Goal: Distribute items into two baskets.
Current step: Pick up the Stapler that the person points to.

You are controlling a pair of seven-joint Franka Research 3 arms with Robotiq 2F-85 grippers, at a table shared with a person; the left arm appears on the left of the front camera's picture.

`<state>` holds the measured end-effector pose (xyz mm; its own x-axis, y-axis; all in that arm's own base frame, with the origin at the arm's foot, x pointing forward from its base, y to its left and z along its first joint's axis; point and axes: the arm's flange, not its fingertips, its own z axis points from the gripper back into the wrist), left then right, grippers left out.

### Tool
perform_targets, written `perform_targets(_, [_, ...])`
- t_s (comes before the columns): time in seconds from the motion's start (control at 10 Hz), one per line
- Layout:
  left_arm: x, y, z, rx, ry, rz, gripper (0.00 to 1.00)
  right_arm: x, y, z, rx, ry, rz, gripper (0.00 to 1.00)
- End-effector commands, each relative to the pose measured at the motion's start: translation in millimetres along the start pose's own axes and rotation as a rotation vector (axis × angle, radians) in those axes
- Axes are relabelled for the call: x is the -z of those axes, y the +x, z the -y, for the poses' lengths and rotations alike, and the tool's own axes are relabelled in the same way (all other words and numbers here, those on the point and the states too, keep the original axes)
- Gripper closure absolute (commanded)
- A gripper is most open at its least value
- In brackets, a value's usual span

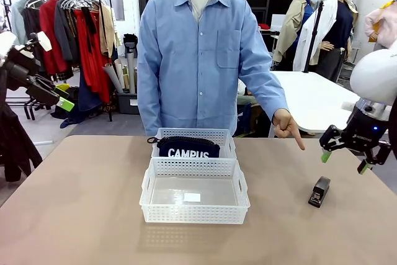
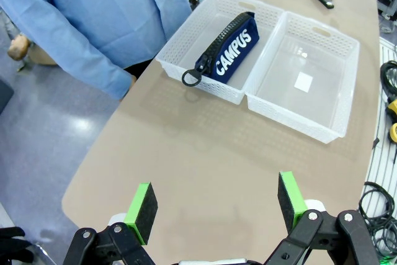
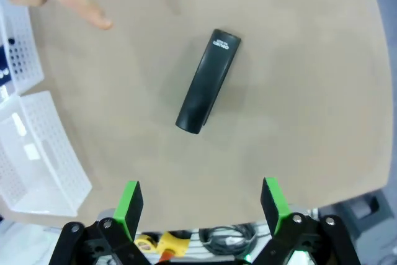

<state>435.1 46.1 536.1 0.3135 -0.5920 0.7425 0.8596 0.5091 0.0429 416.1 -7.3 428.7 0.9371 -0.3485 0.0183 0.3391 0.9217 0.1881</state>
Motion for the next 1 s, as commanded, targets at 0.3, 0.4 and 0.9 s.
perform_targets(0.3, [-0.8, -0.3, 0.8, -0.009, 0.001, -0.001, 0.00, 19.7, 30.2, -14.8, 0.202, -0.019, 0.014, 0.00])
perform_targets(0.4, [-0.8, -0.3, 0.8, -0.009, 0.001, -0.001, 0.00, 27.6, 34.8, -15.5, 0.229, -0.013, 0.001, 0.00])
perform_targets(0.9, [-0.8, -0.3, 0.8, -0.009, 0.001, -0.001, 0.00, 68.5, 53.7, -15.9, 0.355, -0.017, -0.038, 0.00])
